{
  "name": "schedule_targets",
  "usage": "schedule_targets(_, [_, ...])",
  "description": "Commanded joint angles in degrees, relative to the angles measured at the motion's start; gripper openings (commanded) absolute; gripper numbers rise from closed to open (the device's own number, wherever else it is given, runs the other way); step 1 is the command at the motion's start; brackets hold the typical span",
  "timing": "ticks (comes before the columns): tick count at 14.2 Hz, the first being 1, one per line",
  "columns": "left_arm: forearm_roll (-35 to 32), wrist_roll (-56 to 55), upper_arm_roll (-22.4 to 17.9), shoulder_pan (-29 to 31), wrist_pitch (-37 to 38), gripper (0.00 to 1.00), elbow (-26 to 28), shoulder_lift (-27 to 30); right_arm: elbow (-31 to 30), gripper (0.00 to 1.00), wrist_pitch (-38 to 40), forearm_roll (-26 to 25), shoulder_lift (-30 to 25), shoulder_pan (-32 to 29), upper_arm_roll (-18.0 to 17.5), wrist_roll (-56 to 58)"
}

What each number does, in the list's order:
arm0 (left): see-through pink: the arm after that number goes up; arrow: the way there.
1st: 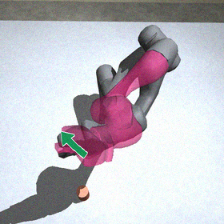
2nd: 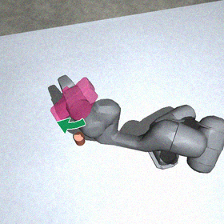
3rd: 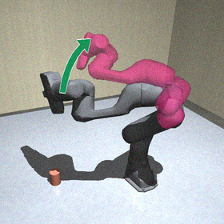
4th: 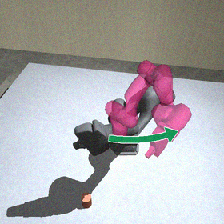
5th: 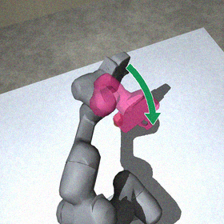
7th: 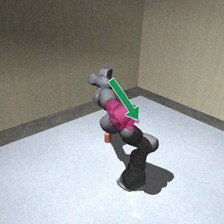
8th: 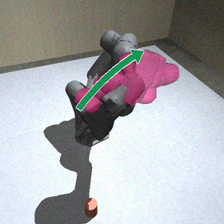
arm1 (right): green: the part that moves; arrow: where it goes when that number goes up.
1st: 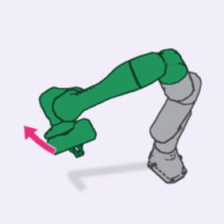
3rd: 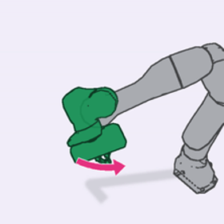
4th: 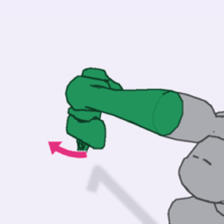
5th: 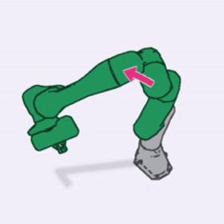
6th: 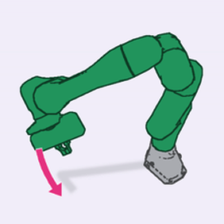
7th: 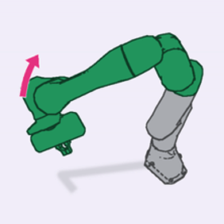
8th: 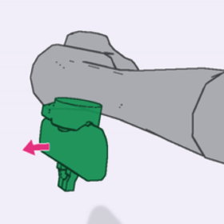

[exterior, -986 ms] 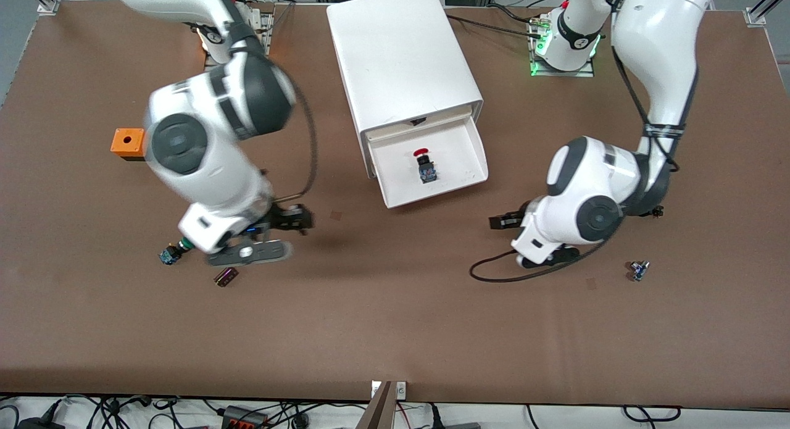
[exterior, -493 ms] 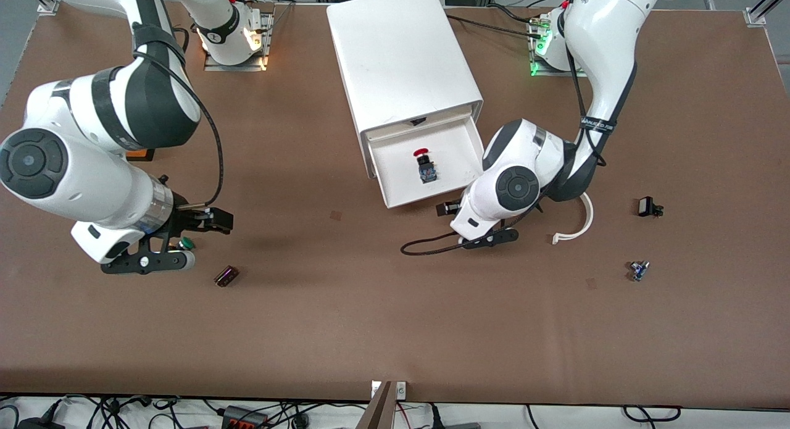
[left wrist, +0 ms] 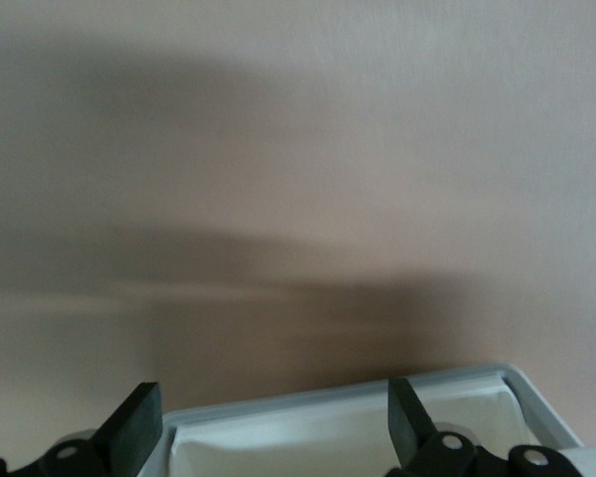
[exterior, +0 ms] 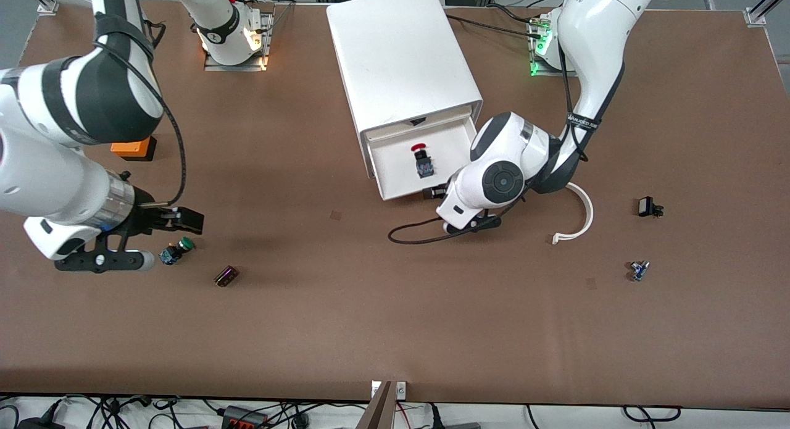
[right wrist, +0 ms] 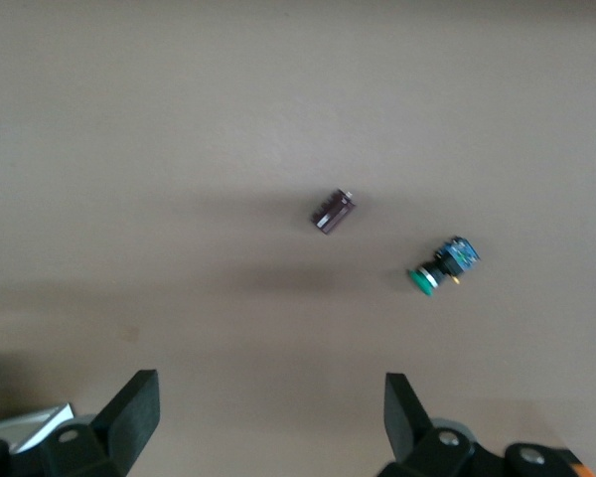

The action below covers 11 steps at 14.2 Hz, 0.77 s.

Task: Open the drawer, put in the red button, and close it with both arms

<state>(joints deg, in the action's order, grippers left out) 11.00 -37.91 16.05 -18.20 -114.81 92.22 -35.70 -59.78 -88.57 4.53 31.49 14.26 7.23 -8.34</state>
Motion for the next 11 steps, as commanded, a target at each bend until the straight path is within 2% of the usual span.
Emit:
schedule_targets(1, [1.7, -0.1, 1.4, 1.2, -0.2, 1.00, 6.1, 5.1, -5.0, 1.00, 1.2, 0.1, -5.6, -4.7, -0.7, 3.8])
schedule_targets(3, [3.9, -0.3, 3.1, 1.4, -0.2, 1.00, 8.2, 6.3, -9.7, 1.00, 0.4, 0.2, -9.5, -8.1, -1.2, 8.2])
schedule_targets(6, [5.1, -4.0, 4.2, 0.9, 1.0, 1.00, 8.5, 6.7, -15.0, 1.00, -0.1, -2.0, -14.7, -15.6, -7.5, 9.0])
schedule_targets(7, [5.1, -4.4, 5.4, 1.4, 1.2, 1.00, 8.6, 6.7, -15.9, 1.00, -0.1, -4.0, -15.7, -15.9, -7.9, 10.3])
schedule_targets(11, [5.3, -5.8, 7.0, 1.7, 1.3, 1.00, 11.3, 8.4, -16.4, 1.00, 0.5, -4.7, -17.0, -15.8, -8.0, 11.3])
